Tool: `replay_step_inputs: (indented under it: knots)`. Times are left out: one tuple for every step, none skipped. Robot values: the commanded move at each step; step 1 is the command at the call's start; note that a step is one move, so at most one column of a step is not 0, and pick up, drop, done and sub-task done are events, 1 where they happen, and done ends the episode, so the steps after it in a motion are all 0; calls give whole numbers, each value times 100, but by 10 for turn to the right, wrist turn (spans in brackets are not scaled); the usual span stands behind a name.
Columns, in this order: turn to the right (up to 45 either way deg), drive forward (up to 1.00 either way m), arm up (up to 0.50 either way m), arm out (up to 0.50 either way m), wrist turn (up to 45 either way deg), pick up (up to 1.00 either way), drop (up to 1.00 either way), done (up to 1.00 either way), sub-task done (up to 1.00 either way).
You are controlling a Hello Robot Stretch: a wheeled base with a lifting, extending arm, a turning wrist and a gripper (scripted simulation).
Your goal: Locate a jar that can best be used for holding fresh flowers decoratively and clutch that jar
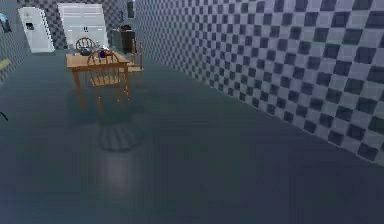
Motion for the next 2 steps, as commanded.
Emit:
replay_step_inputs:
  knots:
    - [450, 0, 0, 0, 0, 0, 0, 0, 0]
    - [450, 0, 0, 0, 0, 0, 0, 0, 0]
